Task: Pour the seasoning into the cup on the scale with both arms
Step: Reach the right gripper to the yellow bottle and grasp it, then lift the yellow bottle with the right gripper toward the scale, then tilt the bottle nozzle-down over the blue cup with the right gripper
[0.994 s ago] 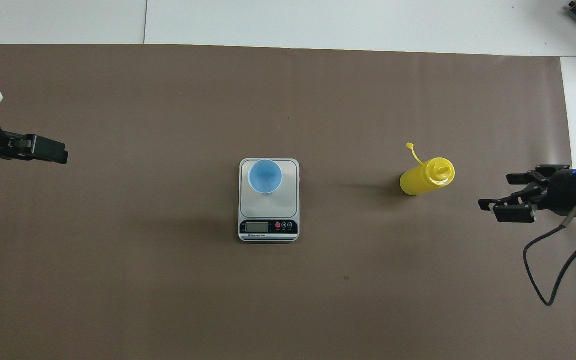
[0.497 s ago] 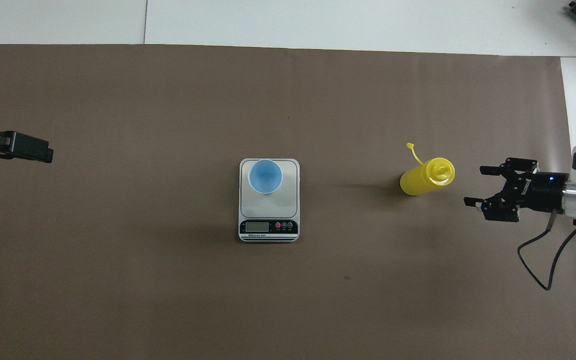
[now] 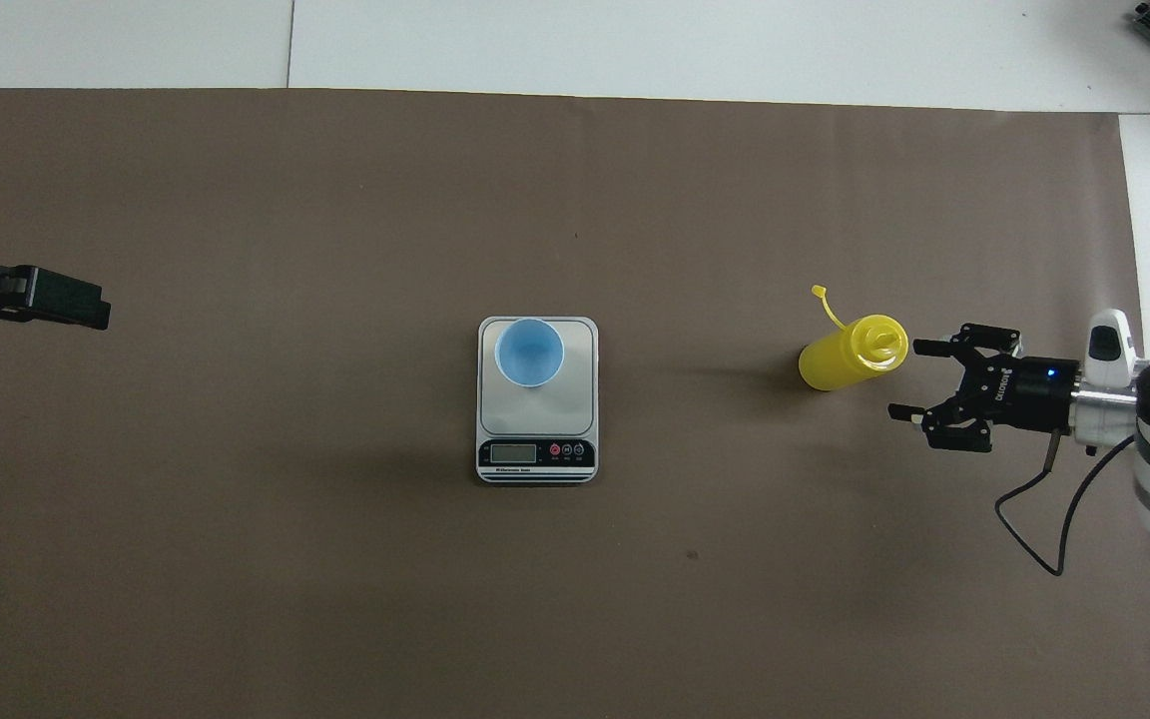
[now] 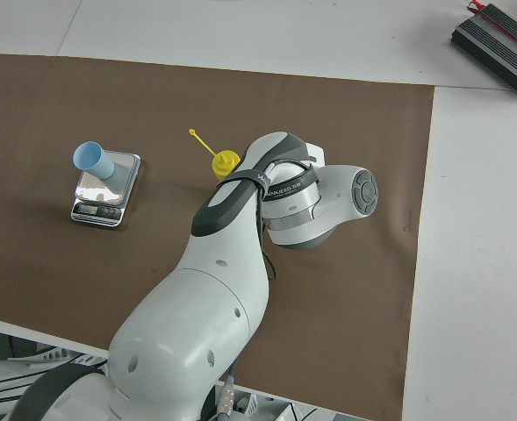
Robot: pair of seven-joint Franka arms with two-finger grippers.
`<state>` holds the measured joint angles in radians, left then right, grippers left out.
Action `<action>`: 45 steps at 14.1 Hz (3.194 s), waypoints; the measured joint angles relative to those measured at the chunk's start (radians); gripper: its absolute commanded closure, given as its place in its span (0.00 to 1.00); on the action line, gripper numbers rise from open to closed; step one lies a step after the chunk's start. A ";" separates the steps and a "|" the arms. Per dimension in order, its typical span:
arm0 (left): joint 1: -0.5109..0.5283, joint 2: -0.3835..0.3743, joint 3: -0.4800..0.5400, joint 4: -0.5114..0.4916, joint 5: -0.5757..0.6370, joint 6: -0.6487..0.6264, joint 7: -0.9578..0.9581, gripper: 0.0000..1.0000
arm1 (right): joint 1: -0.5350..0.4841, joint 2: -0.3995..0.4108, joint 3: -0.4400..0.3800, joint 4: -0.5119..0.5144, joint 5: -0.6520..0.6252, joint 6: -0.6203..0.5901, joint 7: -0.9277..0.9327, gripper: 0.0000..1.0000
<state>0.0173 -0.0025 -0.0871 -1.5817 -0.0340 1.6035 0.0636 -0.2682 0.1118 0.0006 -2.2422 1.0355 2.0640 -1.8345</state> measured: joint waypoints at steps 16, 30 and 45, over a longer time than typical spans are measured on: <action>0.018 -0.011 -0.002 -0.029 0.000 -0.001 -0.031 0.00 | 0.077 0.136 0.007 0.085 0.279 -0.041 -0.245 1.00; 0.017 -0.018 -0.012 -0.043 -0.001 0.005 -0.064 0.00 | 0.338 0.043 0.012 0.189 -0.080 0.285 0.068 1.00; 0.018 -0.023 -0.009 -0.049 -0.001 0.005 -0.064 0.00 | 0.694 0.084 0.019 0.379 -1.315 0.297 1.194 1.00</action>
<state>0.0351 -0.0254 -0.0958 -1.6303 -0.0349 1.6085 0.0000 0.4254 0.1961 0.0193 -1.8634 -0.2800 2.3611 -0.6405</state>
